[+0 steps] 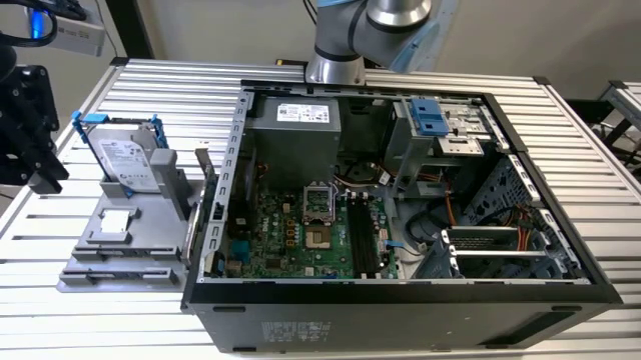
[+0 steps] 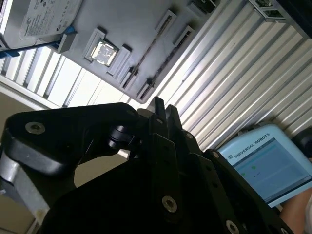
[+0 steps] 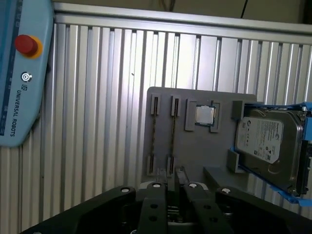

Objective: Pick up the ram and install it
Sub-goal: 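Pick up the ram and move it above insertion slot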

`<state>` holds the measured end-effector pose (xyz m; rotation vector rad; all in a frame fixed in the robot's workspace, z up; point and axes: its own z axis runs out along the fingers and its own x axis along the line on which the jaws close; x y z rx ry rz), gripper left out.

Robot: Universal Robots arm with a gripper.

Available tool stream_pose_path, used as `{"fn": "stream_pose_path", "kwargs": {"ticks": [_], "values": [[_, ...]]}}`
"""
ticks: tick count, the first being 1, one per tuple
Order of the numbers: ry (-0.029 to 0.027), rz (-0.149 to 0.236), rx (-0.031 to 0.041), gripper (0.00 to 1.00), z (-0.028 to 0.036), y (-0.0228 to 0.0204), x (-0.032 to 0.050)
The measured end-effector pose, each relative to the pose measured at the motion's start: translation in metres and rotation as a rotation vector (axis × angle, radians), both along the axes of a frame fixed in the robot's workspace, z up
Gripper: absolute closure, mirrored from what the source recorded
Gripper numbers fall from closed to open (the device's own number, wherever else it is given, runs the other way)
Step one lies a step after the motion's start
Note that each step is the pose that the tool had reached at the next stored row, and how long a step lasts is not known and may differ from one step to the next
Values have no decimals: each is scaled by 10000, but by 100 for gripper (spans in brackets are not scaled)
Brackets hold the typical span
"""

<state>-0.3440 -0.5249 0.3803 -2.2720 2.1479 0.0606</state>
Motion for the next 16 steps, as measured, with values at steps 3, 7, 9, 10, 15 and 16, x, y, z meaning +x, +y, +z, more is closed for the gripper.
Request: {"fn": "stream_pose_path", "kwargs": {"ticks": [3,7,9,10,15,16], "values": [[0,0,0,0,0,0,0],[0,1,0,0,0,0,0],[0,2,-3,0,0,0,0],[0,2,-6,0,0,0,0],[0,1,-13,0,-2,1,0],[-1,2,-12,0,-5,1,1]]}}
